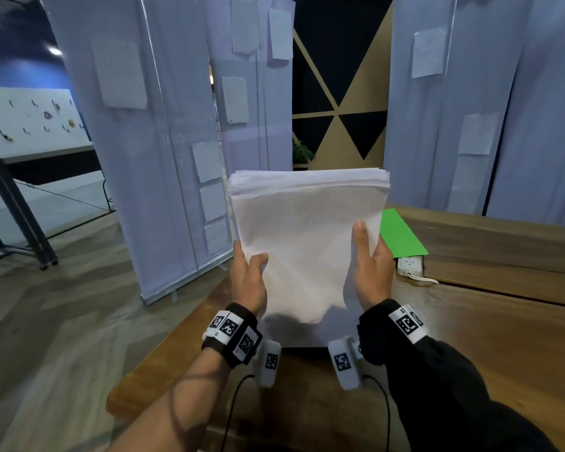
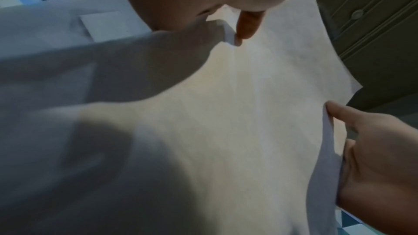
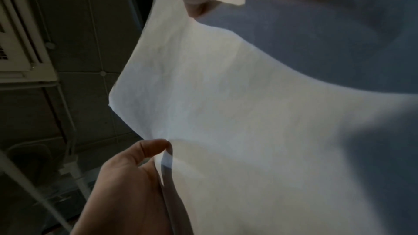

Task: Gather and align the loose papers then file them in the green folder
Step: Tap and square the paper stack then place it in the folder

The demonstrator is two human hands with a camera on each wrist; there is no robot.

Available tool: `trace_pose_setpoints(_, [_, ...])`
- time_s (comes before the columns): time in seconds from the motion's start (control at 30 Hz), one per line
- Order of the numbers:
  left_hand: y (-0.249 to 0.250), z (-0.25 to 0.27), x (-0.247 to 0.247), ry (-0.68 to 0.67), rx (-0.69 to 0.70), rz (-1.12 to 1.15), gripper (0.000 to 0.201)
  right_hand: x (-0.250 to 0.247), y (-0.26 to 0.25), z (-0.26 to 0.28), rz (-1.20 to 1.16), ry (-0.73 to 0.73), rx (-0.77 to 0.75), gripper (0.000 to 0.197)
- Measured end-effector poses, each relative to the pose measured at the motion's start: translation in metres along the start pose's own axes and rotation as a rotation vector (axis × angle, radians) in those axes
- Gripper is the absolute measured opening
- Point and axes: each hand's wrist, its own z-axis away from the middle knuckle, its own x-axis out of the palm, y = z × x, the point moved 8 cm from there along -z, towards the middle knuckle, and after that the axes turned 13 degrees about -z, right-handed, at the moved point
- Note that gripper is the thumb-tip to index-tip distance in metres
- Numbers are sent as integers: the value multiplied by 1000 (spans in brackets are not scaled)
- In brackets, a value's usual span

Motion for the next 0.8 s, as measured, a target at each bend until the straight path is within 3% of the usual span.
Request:
trace_pose_setpoints(0.03, [2,-2,0,7,17,-9,64,0,-5,0,-2,5,-24,28])
trace_pose_setpoints(0.13, [-6,1,4,-9,-4,-6,68,-9,-5,3,49,36,-100,46])
trace_pose_setpoints(0.23, [-24,8,4,-10,4,-138,39,-17,6,14,71,15,-48,26])
trace_pose_setpoints(0.27, [-25,12,4,-19,29,-165,38,-18,8,17,85,7,-40,22])
trace_pose_setpoints(0.33, [-23,13,5,-49,39,-126,56,-17,8,15,67,19,-25,15])
trace_pose_setpoints(0.37, [-21,11,6,-66,33,-110,61,-17,8,13,60,35,-5,21])
trace_pose_setpoints(0.43, [-16,5,9,-107,3,-70,63,-17,7,5,89,81,-19,59])
trace_pose_setpoints(0.47, [-13,1,9,-127,-9,-35,62,-17,5,0,99,100,-47,67])
trace_pose_setpoints(0.6, [0,-5,11,-224,-79,103,41,-22,4,-8,144,136,-53,41])
trace_pose_setpoints(0.67, [7,-6,16,-269,-97,132,32,-23,6,-4,151,145,-52,37])
trace_pose_setpoints(0.8, [8,-14,9,-92,-74,-15,29,-13,2,5,251,55,-45,34])
